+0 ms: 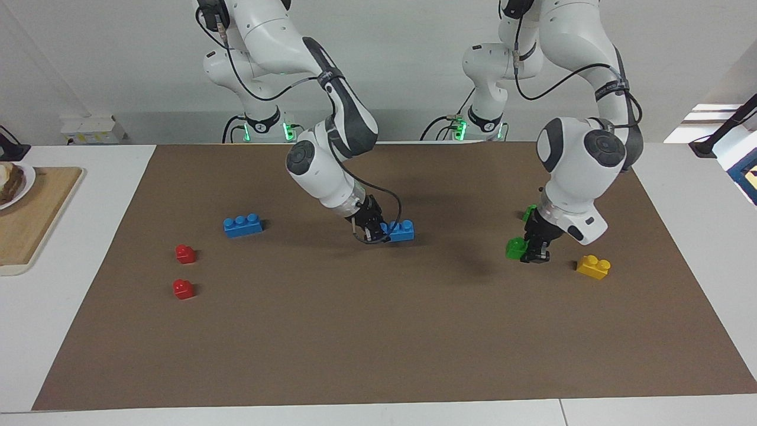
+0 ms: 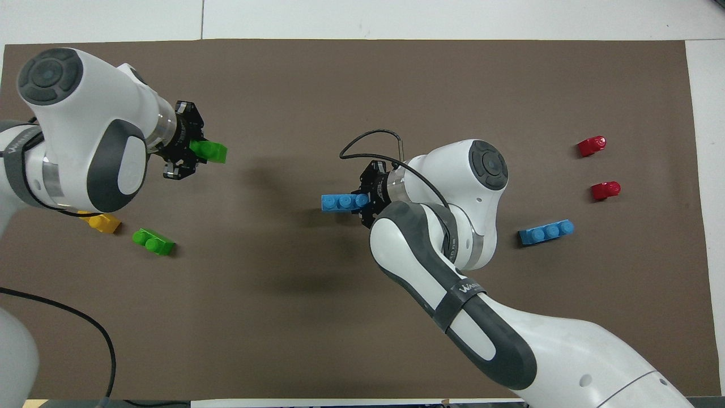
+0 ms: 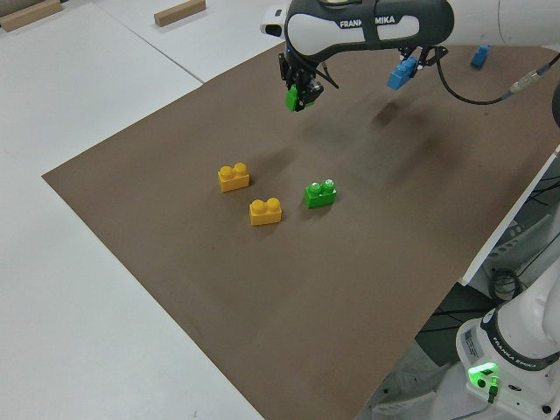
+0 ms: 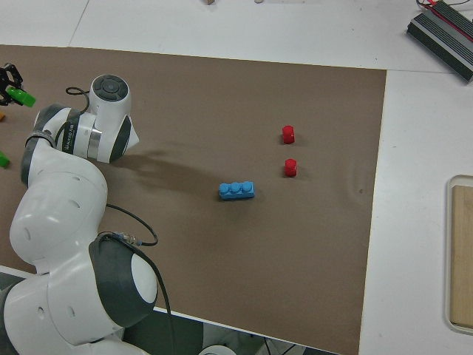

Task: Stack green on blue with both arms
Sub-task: 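Carry the green brick with the left gripper toward the blue brick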

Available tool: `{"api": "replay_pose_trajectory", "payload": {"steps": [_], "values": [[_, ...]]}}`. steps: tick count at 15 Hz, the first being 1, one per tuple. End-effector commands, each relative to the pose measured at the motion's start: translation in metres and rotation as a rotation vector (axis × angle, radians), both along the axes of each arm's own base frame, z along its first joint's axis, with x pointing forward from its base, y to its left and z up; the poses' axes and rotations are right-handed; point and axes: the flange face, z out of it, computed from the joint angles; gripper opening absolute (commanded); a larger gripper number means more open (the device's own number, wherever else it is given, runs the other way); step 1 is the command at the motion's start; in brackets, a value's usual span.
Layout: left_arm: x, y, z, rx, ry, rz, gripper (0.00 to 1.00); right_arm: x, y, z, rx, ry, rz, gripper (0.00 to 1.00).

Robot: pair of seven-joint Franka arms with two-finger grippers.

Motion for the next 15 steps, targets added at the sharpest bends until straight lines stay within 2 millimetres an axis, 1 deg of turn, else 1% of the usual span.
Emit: {"api": "replay_pose_trajectory", "payload": {"steps": [1, 2, 3, 5, 6, 9, 10, 11, 12, 13, 15], "values": [[-0.02, -0.04, 0.017, 0.014, 0.013, 0.111, 0.0, -0.008, 0.009, -0.012, 0.004, 0.001, -0.057, 0.0], [-0.028, -0.056, 0.019, 0.015, 0.018, 0.111, 0.0, -0.009, 0.009, -0.018, -0.002, 0.006, -0.064, 0.0], [-0.033, -0.068, 0.021, 0.016, 0.021, 0.123, 0.0, -0.008, 0.01, -0.023, -0.006, 0.006, -0.069, 0.0], [-0.045, -0.09, 0.018, 0.02, 0.032, 0.147, 0.0, -0.013, 0.018, -0.027, -0.01, 0.021, -0.1, 0.0], [-0.055, -0.101, 0.016, 0.023, 0.036, 0.138, 0.0, -0.014, 0.02, -0.027, -0.01, 0.034, -0.113, 0.0], [-0.074, -0.125, 0.011, 0.029, 0.047, 0.154, 0.0, -0.019, 0.015, -0.034, -0.028, 0.045, -0.111, 0.0], [-0.085, -0.138, 0.009, 0.032, 0.049, 0.139, 0.0, -0.021, 0.015, -0.035, -0.032, 0.047, -0.109, 0.0], [-0.09, -0.14, 0.005, 0.035, 0.054, 0.15, 0.0, -0.023, 0.012, -0.039, -0.038, 0.054, -0.11, 0.0], [-0.093, -0.141, 0.005, 0.036, 0.055, 0.163, 0.0, -0.025, 0.011, -0.041, -0.043, 0.058, -0.113, 0.0], [-0.094, -0.145, 0.005, 0.034, 0.052, 0.158, 0.0, -0.027, 0.009, -0.044, -0.047, 0.062, -0.114, 0.0], [-0.094, -0.145, 0.006, 0.033, 0.051, 0.16, 0.0, -0.03, 0.007, -0.047, -0.059, 0.065, -0.108, 0.0]]}}
